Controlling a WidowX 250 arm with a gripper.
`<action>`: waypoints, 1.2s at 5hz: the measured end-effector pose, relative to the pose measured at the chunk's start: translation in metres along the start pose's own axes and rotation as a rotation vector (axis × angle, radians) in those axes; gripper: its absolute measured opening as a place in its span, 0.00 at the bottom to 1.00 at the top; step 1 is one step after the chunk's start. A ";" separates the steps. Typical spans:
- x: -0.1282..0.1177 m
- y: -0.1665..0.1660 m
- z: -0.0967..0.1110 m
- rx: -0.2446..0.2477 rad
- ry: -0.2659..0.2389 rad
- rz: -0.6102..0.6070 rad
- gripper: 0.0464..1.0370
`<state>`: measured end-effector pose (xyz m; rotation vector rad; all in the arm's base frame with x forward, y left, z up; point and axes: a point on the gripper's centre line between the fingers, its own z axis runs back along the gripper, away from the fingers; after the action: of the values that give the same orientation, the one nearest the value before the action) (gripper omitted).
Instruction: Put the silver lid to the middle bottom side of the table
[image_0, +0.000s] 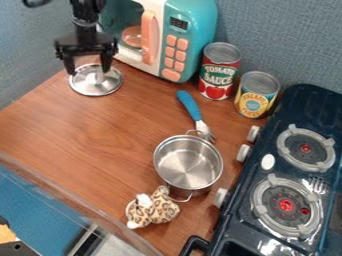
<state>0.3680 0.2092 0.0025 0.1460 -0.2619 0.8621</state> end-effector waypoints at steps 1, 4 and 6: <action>0.011 -0.006 -0.016 -0.028 0.013 0.010 0.96; 0.024 0.000 -0.037 -0.083 0.040 0.046 0.33; 0.008 -0.005 -0.035 -0.081 0.047 0.008 0.01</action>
<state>0.3827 0.2203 -0.0289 0.0493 -0.2537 0.8604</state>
